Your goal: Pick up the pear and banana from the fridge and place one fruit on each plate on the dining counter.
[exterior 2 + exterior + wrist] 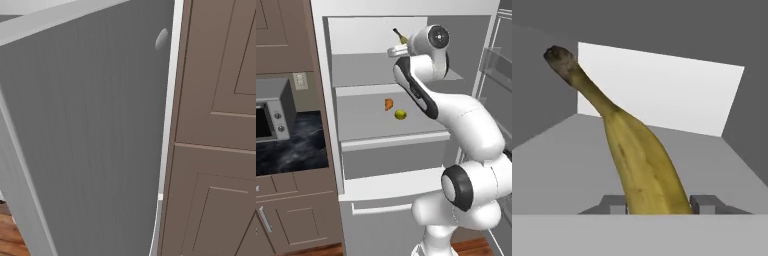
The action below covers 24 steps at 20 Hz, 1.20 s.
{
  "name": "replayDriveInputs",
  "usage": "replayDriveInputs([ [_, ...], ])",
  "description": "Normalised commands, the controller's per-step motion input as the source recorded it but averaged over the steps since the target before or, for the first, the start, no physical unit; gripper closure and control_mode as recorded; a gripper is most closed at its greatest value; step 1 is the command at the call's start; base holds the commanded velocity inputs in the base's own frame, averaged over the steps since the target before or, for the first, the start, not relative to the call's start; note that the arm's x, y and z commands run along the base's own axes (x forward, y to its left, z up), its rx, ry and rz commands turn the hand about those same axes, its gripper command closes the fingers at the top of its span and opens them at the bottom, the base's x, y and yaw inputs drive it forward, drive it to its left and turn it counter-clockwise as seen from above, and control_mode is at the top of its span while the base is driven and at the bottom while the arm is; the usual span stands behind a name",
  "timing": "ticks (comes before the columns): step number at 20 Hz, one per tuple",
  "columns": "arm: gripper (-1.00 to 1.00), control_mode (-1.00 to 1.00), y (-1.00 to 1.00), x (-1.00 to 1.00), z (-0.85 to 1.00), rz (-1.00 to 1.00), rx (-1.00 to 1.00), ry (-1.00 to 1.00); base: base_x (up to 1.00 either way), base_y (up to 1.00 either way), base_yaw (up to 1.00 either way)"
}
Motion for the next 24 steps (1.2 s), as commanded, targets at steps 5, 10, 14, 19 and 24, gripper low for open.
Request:
replayDriveInputs([
  [5, 1.00, -1.00, 0.00, -1.00, -0.53, -0.17, -0.08, 0.12, 0.00, 0.00, 0.00],
  [10, 1.00, -1.00, -0.15, -1.00, -0.53, -0.15, -0.01, 0.14, 0.00, 0.00, 0.00],
  [14, 1.00, -1.00, -0.39, -1.00, -0.65, -0.08, 0.00, 0.09, 0.00, 0.00, 0.00],
  [19, 1.00, -1.00, -0.15, -0.98, -0.59, -0.05, 0.00, 0.12, 0.00, 0.00, 0.00],
  [24, 1.00, -1.00, -0.20, -0.68, -0.62, 0.00, 0.03, 0.11, 0.00, 0.00, 0.00],
])
